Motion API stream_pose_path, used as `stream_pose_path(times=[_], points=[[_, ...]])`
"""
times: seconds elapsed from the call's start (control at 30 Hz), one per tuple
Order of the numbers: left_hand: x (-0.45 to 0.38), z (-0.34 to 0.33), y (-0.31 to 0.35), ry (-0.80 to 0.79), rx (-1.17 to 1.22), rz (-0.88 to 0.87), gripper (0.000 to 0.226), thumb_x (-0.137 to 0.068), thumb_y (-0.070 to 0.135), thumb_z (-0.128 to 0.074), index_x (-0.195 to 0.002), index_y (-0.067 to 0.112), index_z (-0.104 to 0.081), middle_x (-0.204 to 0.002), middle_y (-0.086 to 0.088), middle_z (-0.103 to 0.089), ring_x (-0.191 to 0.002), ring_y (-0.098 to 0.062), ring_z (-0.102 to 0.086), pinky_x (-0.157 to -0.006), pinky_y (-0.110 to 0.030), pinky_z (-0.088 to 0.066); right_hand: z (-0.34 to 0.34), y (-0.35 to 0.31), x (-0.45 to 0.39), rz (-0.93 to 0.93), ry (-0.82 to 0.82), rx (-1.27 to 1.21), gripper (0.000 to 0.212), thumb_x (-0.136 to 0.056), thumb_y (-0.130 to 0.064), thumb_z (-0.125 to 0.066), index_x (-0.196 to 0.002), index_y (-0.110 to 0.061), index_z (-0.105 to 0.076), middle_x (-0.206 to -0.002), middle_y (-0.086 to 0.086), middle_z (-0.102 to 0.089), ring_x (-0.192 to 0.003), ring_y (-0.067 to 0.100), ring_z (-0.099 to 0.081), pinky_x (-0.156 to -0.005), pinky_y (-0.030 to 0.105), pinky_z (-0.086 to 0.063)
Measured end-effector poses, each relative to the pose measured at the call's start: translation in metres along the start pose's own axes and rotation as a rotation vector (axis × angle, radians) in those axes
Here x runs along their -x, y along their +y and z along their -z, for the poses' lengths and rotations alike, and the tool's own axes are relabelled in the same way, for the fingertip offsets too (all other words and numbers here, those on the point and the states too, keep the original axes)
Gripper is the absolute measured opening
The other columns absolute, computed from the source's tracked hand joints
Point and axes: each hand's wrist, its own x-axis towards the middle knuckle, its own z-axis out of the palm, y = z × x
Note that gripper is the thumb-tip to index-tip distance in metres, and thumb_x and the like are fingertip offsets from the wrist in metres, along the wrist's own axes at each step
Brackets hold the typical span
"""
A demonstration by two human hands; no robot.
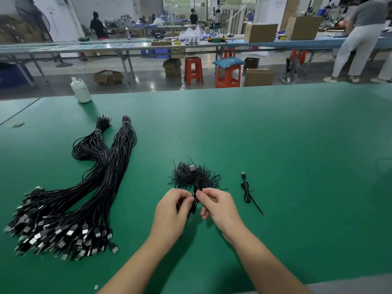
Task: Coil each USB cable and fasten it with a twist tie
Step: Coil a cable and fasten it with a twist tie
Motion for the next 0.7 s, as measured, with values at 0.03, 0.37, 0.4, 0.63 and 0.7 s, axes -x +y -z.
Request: stream_pose_path(times=[0.03, 0.37, 0.4, 0.63, 0.7], points=[[0.001, 0.000, 0.000, 0.013, -0.007, -0.022, 0.011, -0.091, 0.016, -0.068, -0.086, 0.026, -0.065, -0.083, 0.015, -0.064, -0.083, -0.002, -0.059, -0.072, -0.009, -0.041, 0.000, -0.001, 0.001, 0.007, -0.009, 0.016, 0.008, -0.095, -0.021, -0.066, -0.093, -0.014, -0.070, -0.053, 0.002, -0.058, -0.045, 0.012, -0.051, -0.049, 0.021, -0.044], [0.000, -0.005, 0.002, 0.002, 0.205, 0.178, 0.017, -0.088, 0.013, -0.071, -0.082, 0.029, -0.068, -0.079, 0.011, -0.070, -0.073, -0.002, -0.062, -0.069, -0.015, -0.046, 0.001, -0.006, 0.006, 0.033, -0.033, -0.011, 0.021, -0.099, -0.007, -0.057, -0.104, 0.011, -0.065, -0.065, 0.017, -0.060, -0.048, 0.011, -0.057, -0.054, 0.019, -0.049], [-0.001, -0.006, 0.003, -0.020, 0.261, 0.229, 0.016, -0.088, 0.012, -0.071, -0.082, 0.026, -0.069, -0.079, 0.009, -0.071, -0.071, -0.003, -0.061, -0.070, -0.017, -0.047, 0.001, -0.006, 0.006, 0.035, -0.030, -0.002, 0.020, -0.099, -0.008, -0.057, -0.107, 0.008, -0.066, -0.065, 0.016, -0.061, -0.049, 0.012, -0.058, -0.055, 0.019, -0.049], [-0.004, 0.001, 0.007, -0.119, 0.212, 0.133, 0.017, -0.090, 0.003, -0.065, -0.084, 0.018, -0.064, -0.077, 0.008, -0.064, -0.070, 0.000, -0.054, -0.069, -0.014, -0.041, 0.002, -0.003, 0.005, -0.002, -0.038, -0.003, 0.016, -0.099, -0.015, -0.058, -0.103, -0.006, -0.071, -0.056, 0.007, -0.060, -0.047, 0.013, -0.055, -0.054, 0.021, -0.046], [-0.003, 0.006, 0.008, -0.102, 0.069, -0.050, 0.021, -0.090, 0.001, -0.064, -0.083, 0.020, -0.060, -0.081, 0.009, -0.061, -0.079, -0.003, -0.054, -0.073, -0.012, -0.039, 0.003, -0.002, 0.004, -0.077, -0.093, -0.070, 0.016, -0.100, -0.017, -0.058, -0.096, -0.010, -0.072, -0.057, 0.006, -0.058, -0.047, 0.012, -0.052, -0.051, 0.022, -0.045]])
